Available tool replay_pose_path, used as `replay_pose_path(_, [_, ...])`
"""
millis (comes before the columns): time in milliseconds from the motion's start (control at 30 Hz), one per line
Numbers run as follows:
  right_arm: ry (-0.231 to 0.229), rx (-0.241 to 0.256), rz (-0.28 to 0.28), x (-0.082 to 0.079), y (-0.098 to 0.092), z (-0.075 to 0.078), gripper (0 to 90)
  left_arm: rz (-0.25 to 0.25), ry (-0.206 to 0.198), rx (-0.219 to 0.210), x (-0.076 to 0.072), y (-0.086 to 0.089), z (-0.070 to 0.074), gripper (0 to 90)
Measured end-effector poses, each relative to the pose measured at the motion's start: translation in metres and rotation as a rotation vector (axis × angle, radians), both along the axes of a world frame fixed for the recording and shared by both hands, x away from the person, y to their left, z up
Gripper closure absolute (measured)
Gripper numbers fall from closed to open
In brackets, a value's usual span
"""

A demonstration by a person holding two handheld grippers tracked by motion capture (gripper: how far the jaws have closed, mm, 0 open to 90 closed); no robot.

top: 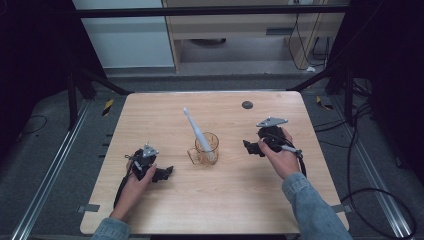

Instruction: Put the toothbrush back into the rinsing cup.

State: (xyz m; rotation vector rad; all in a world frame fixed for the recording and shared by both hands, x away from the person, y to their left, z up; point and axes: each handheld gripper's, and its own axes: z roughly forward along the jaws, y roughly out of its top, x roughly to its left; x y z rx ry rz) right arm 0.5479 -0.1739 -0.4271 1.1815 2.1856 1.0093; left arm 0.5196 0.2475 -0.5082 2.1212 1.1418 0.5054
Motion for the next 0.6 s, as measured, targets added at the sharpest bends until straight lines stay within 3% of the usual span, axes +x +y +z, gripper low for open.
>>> replay_pose_path(600, [0.055, -0.003, -0.081, -0.012, -0.052, -0.04, 13.8, 0.0, 0.0, 0.0, 0.0, 0.0, 0.0, 0.0])
